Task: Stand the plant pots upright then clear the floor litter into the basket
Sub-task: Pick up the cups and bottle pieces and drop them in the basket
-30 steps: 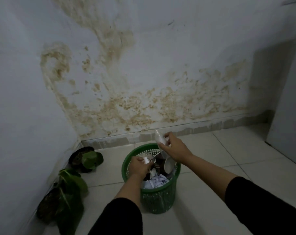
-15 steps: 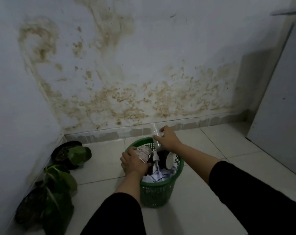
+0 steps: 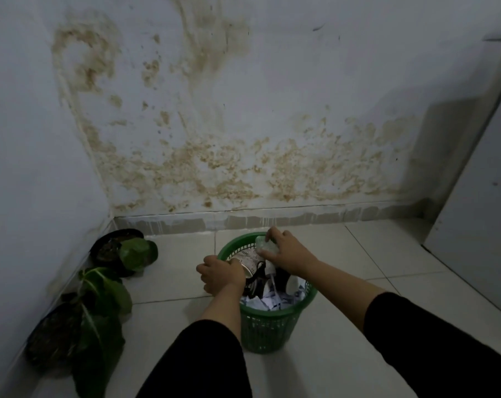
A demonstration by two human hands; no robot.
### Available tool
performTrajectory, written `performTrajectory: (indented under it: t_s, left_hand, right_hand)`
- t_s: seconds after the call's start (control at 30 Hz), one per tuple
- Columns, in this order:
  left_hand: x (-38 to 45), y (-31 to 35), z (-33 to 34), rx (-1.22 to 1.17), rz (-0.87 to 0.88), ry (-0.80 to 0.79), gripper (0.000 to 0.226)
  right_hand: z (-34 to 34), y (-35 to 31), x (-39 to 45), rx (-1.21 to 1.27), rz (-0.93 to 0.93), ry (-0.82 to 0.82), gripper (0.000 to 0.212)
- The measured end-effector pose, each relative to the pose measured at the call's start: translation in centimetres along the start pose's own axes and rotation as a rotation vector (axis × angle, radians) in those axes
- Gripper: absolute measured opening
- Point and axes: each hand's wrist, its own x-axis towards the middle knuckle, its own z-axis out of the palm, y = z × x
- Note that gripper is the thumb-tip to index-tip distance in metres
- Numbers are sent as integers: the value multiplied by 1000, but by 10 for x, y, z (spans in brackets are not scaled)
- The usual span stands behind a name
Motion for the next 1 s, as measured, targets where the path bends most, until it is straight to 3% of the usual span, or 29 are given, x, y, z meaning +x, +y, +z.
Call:
performTrajectory:
  t_s: [0.17, 0.3, 0.37, 0.47, 0.57, 0.63, 0.73, 0.83, 0.9, 1.0]
  left_hand:
    - [4, -1, 4, -70, -25, 19, 33]
    - [6, -3, 5, -123, -59, 33, 29]
    - [5, -2, 3, -150, -79, 37, 29]
    - [5, -3, -1, -183, -100, 17, 31]
    - [9, -6, -4, -249, -186, -11, 37]
    - [11, -10, -3, -264, -270, -61, 39]
    - [12, -14, -2, -304, -322, -155, 42]
    - [14, -16, -3, -334, -307, -179, 37]
    - [17, -17, -5, -348, -293, -170, 34]
    - [25, -19, -7, -369, -288, -136, 33]
  right_hand:
    - [13, 4, -5, -367, -39, -136, 56]
    - [23, 3, -7, -386, -76, -266, 57]
    - [20, 3, -6, -318, -67, -231, 57]
    - [7, 7, -7, -171, -59, 8, 51]
    - [-5, 20, -5, -123, 111, 198, 50]
    - [-15, 26, -6, -111, 323, 210, 57]
    - [-28, 28, -18, -57, 555, -86, 70]
    - [-34, 23, -29, 226, 890, -313, 106]
    - [-32, 23, -27, 322, 914, -304, 112]
    - [-22, 27, -15, 409, 880, -200, 104]
